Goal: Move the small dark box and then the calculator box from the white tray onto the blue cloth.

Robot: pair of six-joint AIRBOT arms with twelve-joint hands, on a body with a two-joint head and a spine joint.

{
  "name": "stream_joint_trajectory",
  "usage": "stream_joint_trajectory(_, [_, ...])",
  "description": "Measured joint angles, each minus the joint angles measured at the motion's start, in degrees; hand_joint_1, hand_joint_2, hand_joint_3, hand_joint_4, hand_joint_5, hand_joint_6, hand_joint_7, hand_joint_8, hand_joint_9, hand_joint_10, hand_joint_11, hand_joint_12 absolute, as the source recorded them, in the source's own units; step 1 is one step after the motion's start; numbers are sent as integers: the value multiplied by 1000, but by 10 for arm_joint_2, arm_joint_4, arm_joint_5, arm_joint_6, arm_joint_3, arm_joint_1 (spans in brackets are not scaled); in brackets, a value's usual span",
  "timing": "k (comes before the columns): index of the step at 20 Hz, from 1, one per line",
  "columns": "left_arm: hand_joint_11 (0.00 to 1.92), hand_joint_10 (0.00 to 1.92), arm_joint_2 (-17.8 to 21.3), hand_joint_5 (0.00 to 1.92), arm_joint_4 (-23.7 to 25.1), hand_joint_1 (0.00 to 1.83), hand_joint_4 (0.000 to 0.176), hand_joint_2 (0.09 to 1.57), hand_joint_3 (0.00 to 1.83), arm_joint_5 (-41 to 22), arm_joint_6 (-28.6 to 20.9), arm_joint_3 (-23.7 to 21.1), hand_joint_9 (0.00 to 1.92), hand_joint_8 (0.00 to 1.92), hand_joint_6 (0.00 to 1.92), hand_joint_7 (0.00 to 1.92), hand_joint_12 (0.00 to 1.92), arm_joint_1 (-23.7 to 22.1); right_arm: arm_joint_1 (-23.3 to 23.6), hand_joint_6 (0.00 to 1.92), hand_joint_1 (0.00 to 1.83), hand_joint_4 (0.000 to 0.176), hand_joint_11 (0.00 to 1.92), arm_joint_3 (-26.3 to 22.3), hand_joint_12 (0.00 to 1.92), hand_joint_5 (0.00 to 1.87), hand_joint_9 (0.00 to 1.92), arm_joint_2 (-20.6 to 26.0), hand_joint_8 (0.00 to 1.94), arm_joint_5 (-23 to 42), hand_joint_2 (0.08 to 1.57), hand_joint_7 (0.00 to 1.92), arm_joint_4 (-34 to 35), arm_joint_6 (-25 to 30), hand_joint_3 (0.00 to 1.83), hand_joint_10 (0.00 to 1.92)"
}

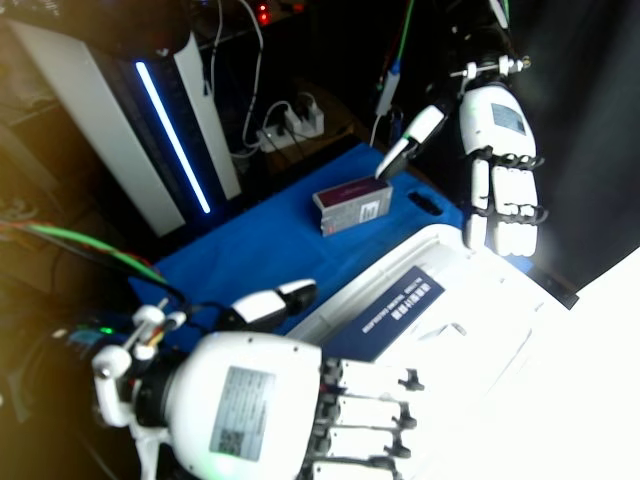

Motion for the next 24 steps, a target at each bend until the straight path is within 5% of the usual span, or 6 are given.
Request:
stream_joint_trajectory(4, [22, 0, 0, 0, -4, 485, 171, 811, 7, -1, 0, 3, 0, 0, 0, 0, 112, 0, 0, 5, 885, 0, 133, 0, 1310, 526, 747, 0, 35, -4, 778, 814, -3, 1, 1, 86])
stream_joint_trajectory(6, [19, 0, 0, 0, -7, 503, 176, 813, 6, 0, 1, 5, 0, 0, 0, 0, 111, 0, 0, 16, 1024, 0, 659, 1, 1561, 729, 909, -2, 158, -6, 866, 1131, -7, 1, 3, 926])
stream_joint_trajectory(7, [16, 0, 0, 0, -8, 504, 176, 815, 6, 0, 2, 5, 0, 0, 0, 0, 110, 0, 0, 28, 1069, 0, 825, 1, 1536, 855, 933, -3, 189, -10, 918, 1150, -9, 1, 7, 1040])
stream_joint_trajectory(8, [15, 0, 0, 0, -9, 501, 176, 818, 6, 0, 2, 5, 0, 0, 0, 0, 110, 0, 0, 454, 1168, 0, 928, 1, 1613, 1140, 1065, -4, 179, -11, 999, 1303, -10, 1, 6, 1110])
stream_joint_trajectory(11, [0, 0, 0, 0, -14, 516, 175, 832, 10, 0, 6, 7, 0, 0, 0, 0, 102, -1, 0, 776, 1177, 0, 1032, 4, 1855, 1092, 1230, -7, 208, -10, 1067, 1511, -11, 3, 2, 1390])
stream_joint_trajectory(24, [28, 1, -17, 0, -46, 443, 172, 788, 0, 9, 42, 14, 2, 0, 0, 0, 93, 14, 1, 1271, 1098, 0, 892, -45, 1842, 780, 973, 37, 853, 18, 1220, 1097, -21, 2, 0, 1554])
